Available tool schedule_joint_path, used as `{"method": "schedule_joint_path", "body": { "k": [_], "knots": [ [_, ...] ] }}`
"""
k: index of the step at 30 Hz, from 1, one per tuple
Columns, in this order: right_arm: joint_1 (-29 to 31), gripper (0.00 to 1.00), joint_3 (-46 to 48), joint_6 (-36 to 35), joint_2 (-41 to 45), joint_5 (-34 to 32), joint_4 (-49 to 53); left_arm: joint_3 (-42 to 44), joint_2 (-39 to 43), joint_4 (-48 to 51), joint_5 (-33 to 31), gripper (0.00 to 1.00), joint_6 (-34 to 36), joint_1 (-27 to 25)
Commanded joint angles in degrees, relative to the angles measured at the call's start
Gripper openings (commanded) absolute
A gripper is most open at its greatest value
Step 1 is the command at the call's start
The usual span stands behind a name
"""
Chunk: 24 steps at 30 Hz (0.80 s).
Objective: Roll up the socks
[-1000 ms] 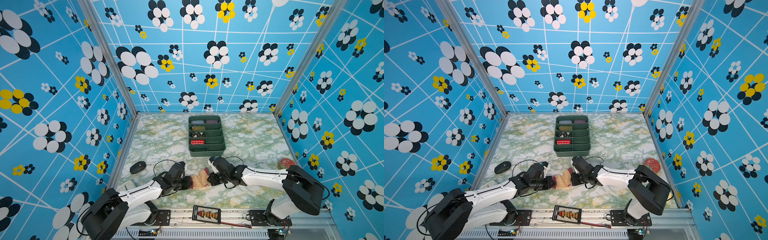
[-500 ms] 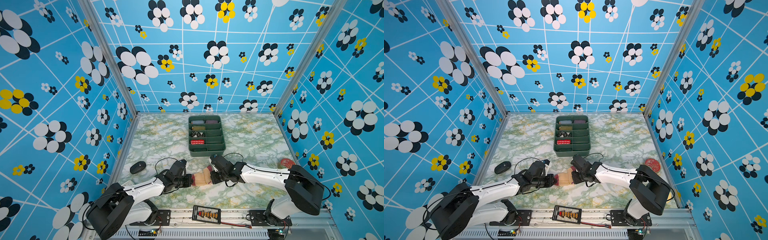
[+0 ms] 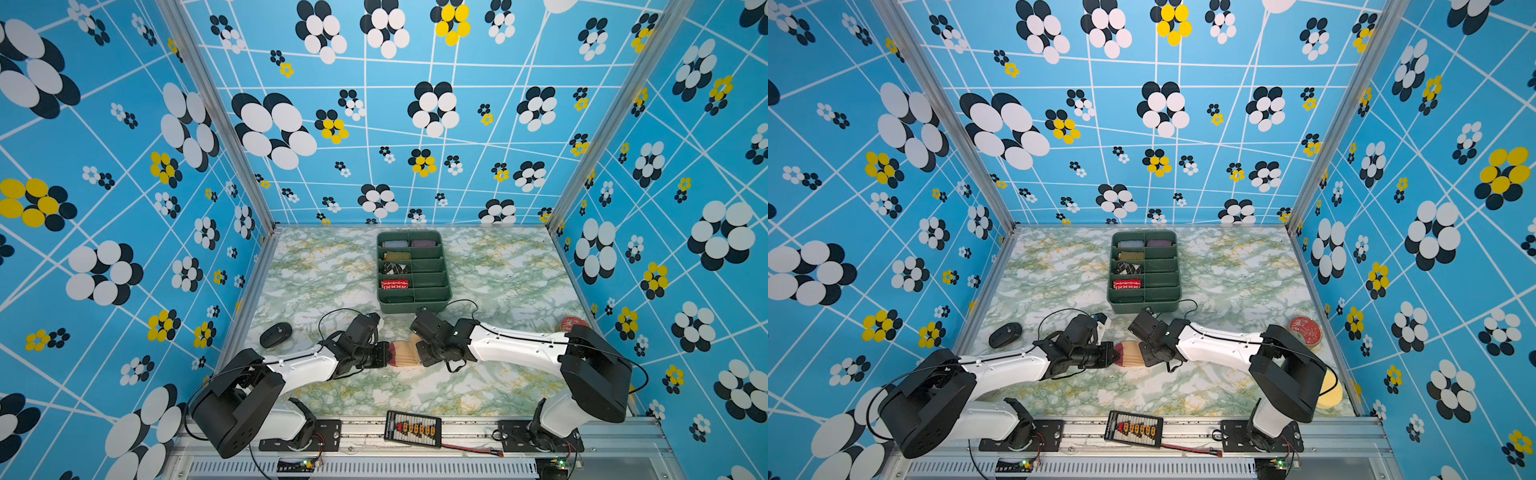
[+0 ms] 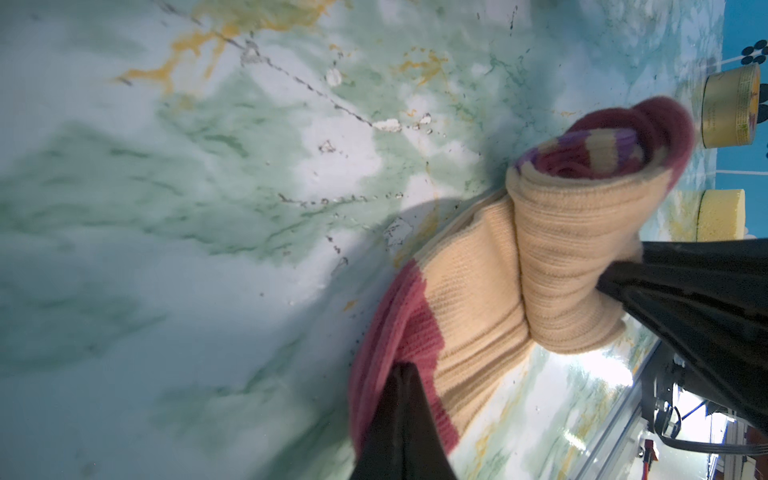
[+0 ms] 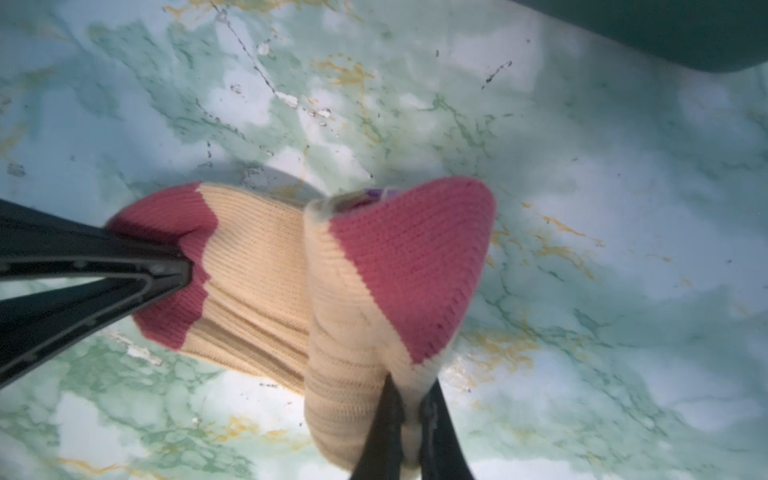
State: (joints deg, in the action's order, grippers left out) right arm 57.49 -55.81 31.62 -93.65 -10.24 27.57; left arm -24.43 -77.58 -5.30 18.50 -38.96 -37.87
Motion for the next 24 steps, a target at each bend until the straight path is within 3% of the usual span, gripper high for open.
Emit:
{"method": "schedule_joint_path", "body": {
  "k": [1, 10, 24],
  "knots": [
    [1.0, 0.01, -2.6, -1.4, -2.8, -5.3, 8.5, -1.4, -0.3, 4.0, 0.7, 0.0, 1.2, 0.5],
    [3.5, 0.0, -7.1, -0.9, -4.8, -6.2, 11.8, -6.4, 0.8, 0.9, 4.5, 0.0, 0.0, 0.0],
    [3.5, 0.0, -5.4, 0.6, -4.0, -1.8, 6.8, -3.9, -7.1, -17.0, 7.9, 0.0, -8.6, -4.1]
  ]
}}
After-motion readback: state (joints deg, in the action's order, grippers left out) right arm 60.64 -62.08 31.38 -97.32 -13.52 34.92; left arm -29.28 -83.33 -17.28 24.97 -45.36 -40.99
